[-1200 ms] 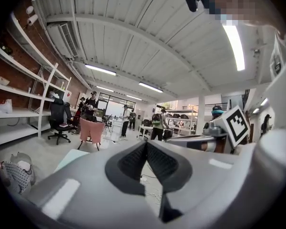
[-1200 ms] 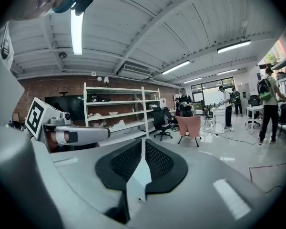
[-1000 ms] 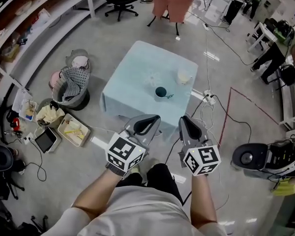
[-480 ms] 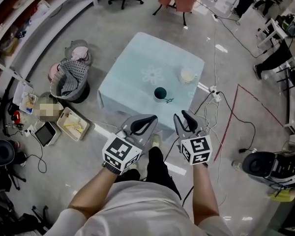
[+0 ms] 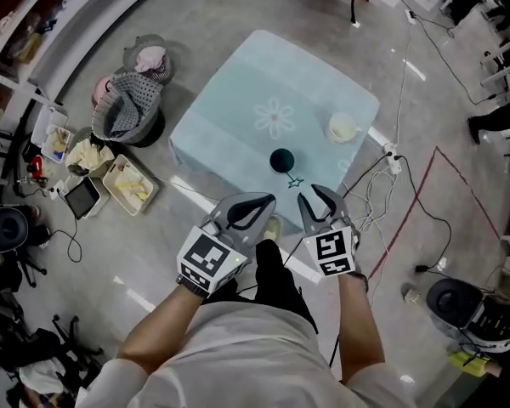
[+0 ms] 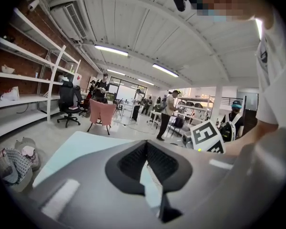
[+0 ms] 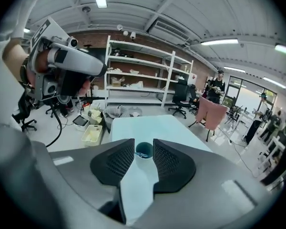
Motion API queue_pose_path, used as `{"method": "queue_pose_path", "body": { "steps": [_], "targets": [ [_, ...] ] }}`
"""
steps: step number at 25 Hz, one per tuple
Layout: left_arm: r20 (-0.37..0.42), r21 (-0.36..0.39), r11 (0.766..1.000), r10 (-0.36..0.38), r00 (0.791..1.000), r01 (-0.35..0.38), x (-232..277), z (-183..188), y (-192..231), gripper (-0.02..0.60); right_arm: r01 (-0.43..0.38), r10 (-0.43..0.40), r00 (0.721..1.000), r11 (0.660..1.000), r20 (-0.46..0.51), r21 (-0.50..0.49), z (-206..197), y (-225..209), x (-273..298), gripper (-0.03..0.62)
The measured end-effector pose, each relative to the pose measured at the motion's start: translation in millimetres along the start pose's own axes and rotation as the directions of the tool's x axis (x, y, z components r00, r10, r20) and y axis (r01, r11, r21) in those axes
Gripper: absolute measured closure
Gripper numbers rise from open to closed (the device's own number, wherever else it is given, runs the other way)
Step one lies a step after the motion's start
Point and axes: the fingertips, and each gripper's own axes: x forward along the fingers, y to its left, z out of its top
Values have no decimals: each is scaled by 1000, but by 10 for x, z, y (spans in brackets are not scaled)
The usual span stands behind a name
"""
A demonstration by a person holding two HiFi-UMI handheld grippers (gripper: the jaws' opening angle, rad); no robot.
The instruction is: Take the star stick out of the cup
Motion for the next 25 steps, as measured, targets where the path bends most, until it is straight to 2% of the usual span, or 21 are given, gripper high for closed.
{"method": "queue_pose_path", "body": {
  "steps": [2, 5, 7, 16, 25],
  "targets": [
    [4, -15, 1000, 8, 1000, -8, 77, -11, 56, 575, -40, 40, 999, 999, -5, 30, -3, -14, 115, 487],
    [-2, -42, 999, 33, 999, -33, 149, -17, 160, 575, -98, 100, 995, 990, -19, 97, -42, 27, 282, 403],
    [-21, -56, 997, 58, 998, -59, 175, -95, 242, 575, -116, 120, 992, 986, -26, 121, -97, 71, 384, 384],
    [-57, -83, 990, 112, 992, -116, 267, -269, 386, 575, -103, 112, 991, 988, -75, 118, -400, 136, 666, 384],
    [-74, -94, 987, 121, 990, -128, 221, -368, 455, 575, -53, 66, 994, 987, -82, 151, -413, 114, 794, 388]
  ]
}}
